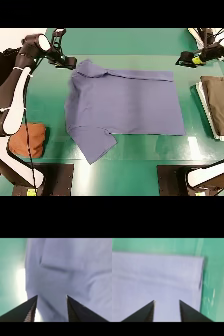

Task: Fold the shirts.

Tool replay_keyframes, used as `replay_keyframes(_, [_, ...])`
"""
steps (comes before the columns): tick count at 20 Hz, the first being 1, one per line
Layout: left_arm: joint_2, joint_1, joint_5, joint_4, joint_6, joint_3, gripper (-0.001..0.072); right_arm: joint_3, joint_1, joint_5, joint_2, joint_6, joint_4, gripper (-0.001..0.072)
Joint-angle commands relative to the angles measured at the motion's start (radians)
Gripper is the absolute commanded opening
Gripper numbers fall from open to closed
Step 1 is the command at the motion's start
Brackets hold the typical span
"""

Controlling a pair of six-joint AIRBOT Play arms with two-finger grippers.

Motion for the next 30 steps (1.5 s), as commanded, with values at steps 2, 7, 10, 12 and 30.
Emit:
replay_keyframes(2, [0.074,0.067,-0.238,-0.006,-0.011,-0.008,0.0420,-0.034,-0.065,0.263,0.105,-0.060,0.001,0.0449])
replay_keyframes(7, [0.322,0.106,-0.264,-0.005,-0.008,-0.381,0.0421,-0.399,-0.145,0.225,0.357,-0.089,0.002,0.0449])
replay_keyframes(10, [0.552,0.106,-0.180,-0.029,-0.019,-0.737,0.0421,-0.651,-0.164,0.141,0.518,-0.106,0.003,0.0450])
replay_keyframes(12, [0.678,0.106,-0.134,-0.066,-0.024,-0.944,0.0422,-0.766,-0.164,0.103,0.597,-0.106,0.002,0.0460])
replay_keyframes(30, [0.804,0.103,0.180,-0.379,-0.038,-1.381,0.0419,-0.889,-0.164,0.090,0.714,-0.106,0.030,0.0601])
